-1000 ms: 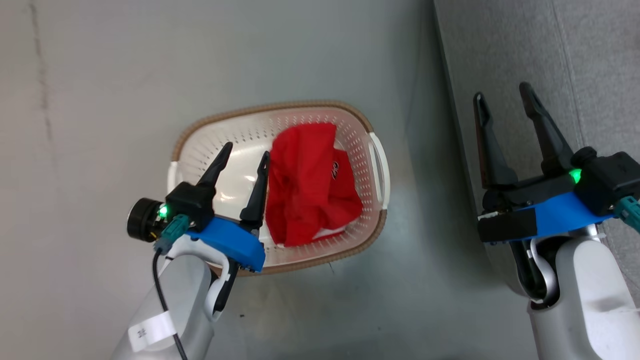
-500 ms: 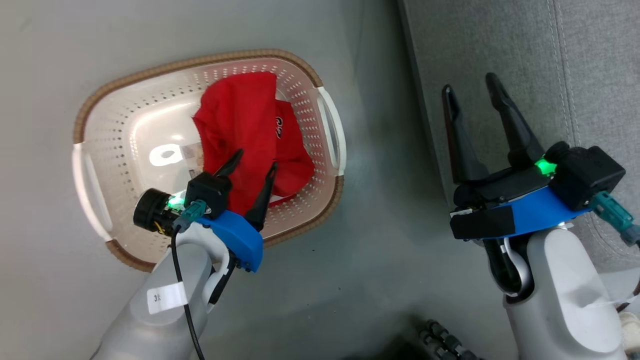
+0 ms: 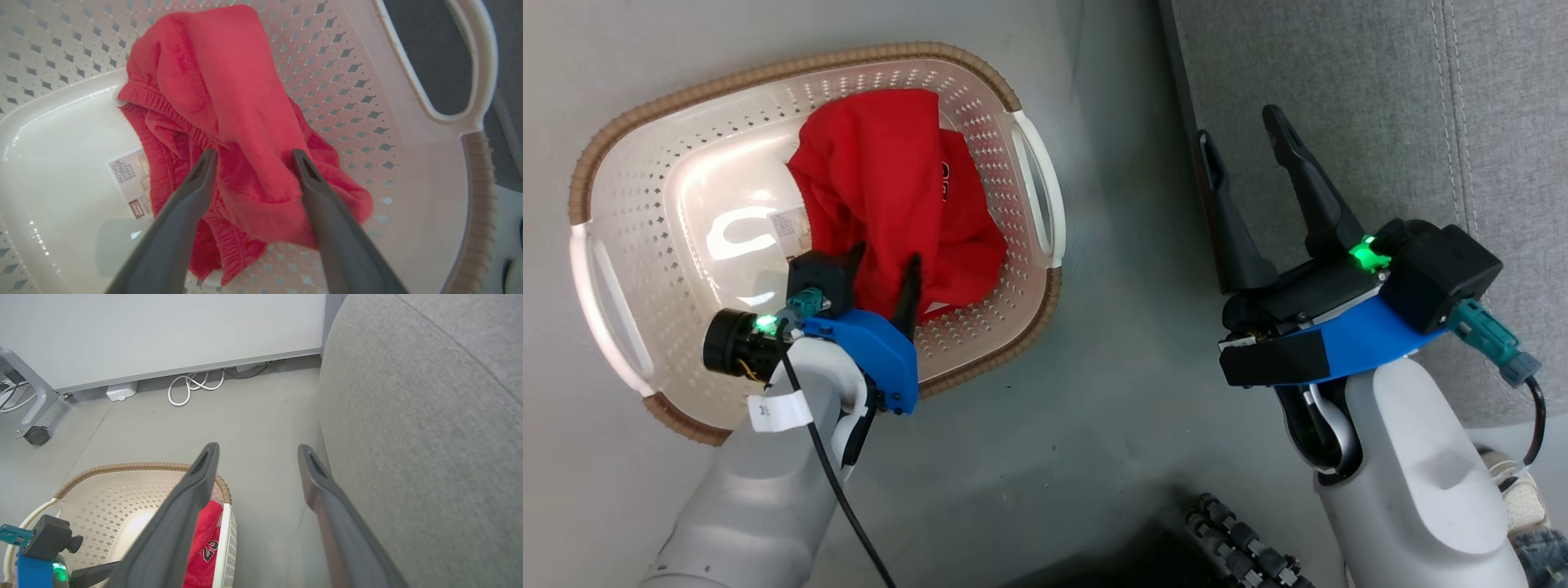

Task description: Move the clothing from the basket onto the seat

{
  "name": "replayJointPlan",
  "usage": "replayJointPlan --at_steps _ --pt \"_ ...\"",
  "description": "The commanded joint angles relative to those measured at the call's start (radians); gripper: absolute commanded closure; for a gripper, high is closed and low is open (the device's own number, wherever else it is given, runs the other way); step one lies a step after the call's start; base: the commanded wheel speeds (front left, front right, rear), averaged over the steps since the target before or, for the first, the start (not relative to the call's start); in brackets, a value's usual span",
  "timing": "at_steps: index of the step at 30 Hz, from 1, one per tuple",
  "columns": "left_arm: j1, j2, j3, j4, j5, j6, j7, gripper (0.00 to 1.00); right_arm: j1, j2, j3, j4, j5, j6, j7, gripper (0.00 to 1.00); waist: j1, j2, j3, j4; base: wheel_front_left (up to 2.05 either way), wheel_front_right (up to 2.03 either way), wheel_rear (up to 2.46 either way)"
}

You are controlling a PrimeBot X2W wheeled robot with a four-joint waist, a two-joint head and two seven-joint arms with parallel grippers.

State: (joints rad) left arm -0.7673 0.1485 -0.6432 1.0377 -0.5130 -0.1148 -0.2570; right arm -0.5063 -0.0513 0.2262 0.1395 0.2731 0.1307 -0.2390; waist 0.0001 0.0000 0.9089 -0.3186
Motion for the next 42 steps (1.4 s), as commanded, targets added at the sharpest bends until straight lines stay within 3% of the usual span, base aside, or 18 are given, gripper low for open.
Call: replayJointPlan --at_steps 1,7,8,9,10,33,42 --pt "-0.022 -0.008 0.006 0.023 -0.009 -0.001 0.006 0.0 -0.015 0.002 0.004 0.004 0.004 0.0 -0.008 0.0 -0.0001 0.0 0.006 -0.003 0.0 0.0 0.0" --pt "-0.048 -0.03 0.004 0.109 -0.036 -0.006 0.046 0.0 -0.022 0.002 0.015 0.014 0.018 0.0 -0.015 0.0 -0.0001 0.0 0.014 -0.009 0.0 0.0 0.0" --pt "-0.053 -0.033 0.0 0.124 -0.035 -0.003 0.054 0.12 -0.022 0.002 0.016 0.016 0.02 0.0 -0.017 0.0 -0.0001 0.0 0.015 -0.009 0.0 0.0 0.0" --pt "-0.059 -0.035 -0.002 0.137 -0.035 0.002 0.062 0.62 -0.023 0.002 0.017 0.017 0.02 0.0 -0.018 0.0 -0.0001 0.0 0.015 -0.009 0.0 0.0 0.0" --pt "-0.065 -0.039 -0.003 0.148 -0.035 0.003 0.069 1.0 -0.024 0.002 0.018 0.018 0.022 0.0 -0.019 0.0 -0.0001 0.0 0.015 -0.009 0.0 0.0 0.0" --pt "-0.105 -0.074 -0.049 0.209 -0.058 -0.015 0.032 1.0 -0.03 0.002 0.023 0.036 0.022 0.0 -0.026 0.0 -0.0001 0.0 -0.015 -0.001 0.0 0.0 0.0" --pt "-0.072 -0.081 -0.063 0.215 -0.071 -0.017 0.011 1.0 -0.016 0.001 0.023 0.067 0.009 0.0 -0.024 0.0 -0.0001 0.0 -0.122 0.029 0.0 0.0 0.0"
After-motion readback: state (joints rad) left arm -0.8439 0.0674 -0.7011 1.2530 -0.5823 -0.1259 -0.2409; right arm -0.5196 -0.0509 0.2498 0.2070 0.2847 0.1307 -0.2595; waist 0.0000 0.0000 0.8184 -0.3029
